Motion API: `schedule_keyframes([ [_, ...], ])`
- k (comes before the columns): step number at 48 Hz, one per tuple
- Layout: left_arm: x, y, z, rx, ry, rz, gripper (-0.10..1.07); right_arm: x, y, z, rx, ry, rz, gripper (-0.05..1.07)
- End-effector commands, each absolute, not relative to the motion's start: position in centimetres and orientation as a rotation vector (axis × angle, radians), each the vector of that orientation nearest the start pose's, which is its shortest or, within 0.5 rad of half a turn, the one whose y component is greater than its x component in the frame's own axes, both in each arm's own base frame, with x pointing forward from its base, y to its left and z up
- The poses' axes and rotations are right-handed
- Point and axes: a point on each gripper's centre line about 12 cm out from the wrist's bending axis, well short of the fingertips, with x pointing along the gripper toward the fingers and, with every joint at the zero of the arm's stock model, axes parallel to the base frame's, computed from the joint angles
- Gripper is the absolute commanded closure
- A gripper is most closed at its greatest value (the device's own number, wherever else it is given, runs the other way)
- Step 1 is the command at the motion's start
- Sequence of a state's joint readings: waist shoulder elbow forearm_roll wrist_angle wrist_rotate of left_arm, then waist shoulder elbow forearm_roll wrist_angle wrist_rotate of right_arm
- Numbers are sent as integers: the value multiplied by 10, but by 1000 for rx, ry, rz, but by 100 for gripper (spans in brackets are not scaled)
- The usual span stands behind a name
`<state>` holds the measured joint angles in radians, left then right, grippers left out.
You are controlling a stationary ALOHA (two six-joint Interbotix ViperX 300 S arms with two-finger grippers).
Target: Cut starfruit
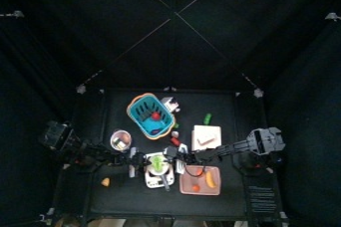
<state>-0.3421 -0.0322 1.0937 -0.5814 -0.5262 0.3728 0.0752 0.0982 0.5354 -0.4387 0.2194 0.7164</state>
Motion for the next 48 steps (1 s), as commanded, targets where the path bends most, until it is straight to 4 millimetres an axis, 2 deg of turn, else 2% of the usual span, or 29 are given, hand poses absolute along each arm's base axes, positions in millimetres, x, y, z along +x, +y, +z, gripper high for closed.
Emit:
schedule_keyframes([
  [1, 283, -71, 99, 53, 606, -41, 64, 415, 16, 169, 208, 788, -146, 59],
  [35, 286, -69, 86, 44, 679, -36, 64, 422, 19, 158, 204, 811, -143, 60],
  [48, 286, -68, 84, 36, 707, -36, 64, 423, 18, 165, 198, 808, -150, 60],
])
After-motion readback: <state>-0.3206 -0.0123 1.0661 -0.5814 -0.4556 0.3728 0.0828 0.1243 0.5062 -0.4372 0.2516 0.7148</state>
